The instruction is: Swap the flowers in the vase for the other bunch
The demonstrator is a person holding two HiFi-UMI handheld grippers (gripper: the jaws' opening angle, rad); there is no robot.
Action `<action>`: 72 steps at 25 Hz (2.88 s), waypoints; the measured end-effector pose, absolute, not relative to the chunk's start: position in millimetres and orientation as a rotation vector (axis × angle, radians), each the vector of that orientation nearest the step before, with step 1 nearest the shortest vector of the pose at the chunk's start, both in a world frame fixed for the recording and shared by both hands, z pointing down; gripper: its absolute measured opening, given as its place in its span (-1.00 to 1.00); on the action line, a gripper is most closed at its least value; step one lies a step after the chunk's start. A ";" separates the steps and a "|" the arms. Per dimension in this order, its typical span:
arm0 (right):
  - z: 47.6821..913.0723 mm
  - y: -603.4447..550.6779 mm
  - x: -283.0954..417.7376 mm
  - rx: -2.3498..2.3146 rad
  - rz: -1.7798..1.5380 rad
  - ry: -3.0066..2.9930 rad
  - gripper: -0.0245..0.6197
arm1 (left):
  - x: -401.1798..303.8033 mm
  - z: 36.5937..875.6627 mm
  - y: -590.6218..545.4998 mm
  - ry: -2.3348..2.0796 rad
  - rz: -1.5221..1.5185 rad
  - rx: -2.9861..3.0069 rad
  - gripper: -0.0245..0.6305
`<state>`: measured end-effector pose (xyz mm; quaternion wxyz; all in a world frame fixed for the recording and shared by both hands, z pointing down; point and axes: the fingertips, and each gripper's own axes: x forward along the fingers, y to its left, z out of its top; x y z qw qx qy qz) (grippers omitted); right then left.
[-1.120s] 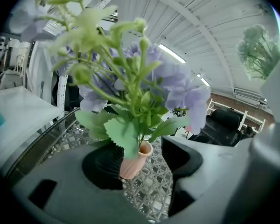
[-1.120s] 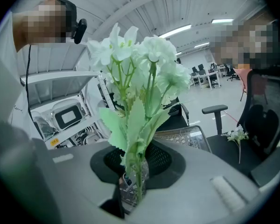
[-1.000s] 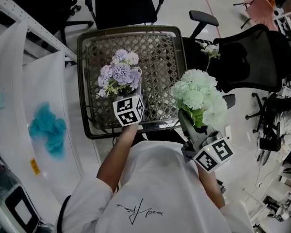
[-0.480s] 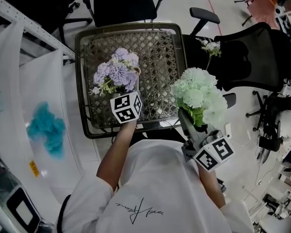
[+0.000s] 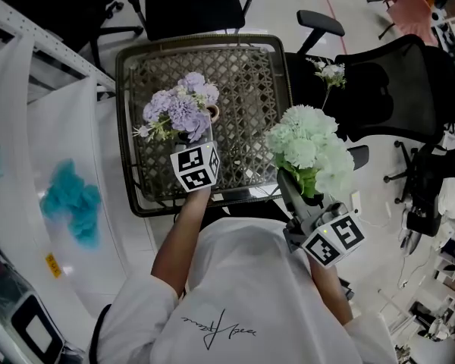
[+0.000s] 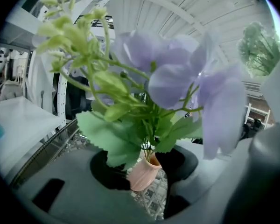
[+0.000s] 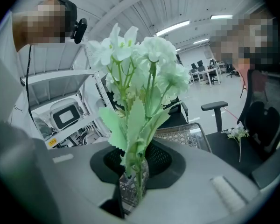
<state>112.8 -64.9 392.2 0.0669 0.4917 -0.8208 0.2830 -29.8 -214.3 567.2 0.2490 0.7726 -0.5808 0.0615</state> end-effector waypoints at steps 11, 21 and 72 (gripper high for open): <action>394.1 -64.7 112.3 1.492 0.864 -2.468 -0.68 | -31.0 562.6 -214.2 -1.582 0.161 2.138 -0.70; 393.2 -64.3 111.2 1.485 0.882 -2.477 -0.68 | -32.3 549.4 -211.6 -1.562 0.129 2.165 -0.75; 377.1 -63.4 97.9 1.498 0.961 -2.657 -0.68 | -33.0 472.0 -196.0 -1.551 0.173 2.306 -0.77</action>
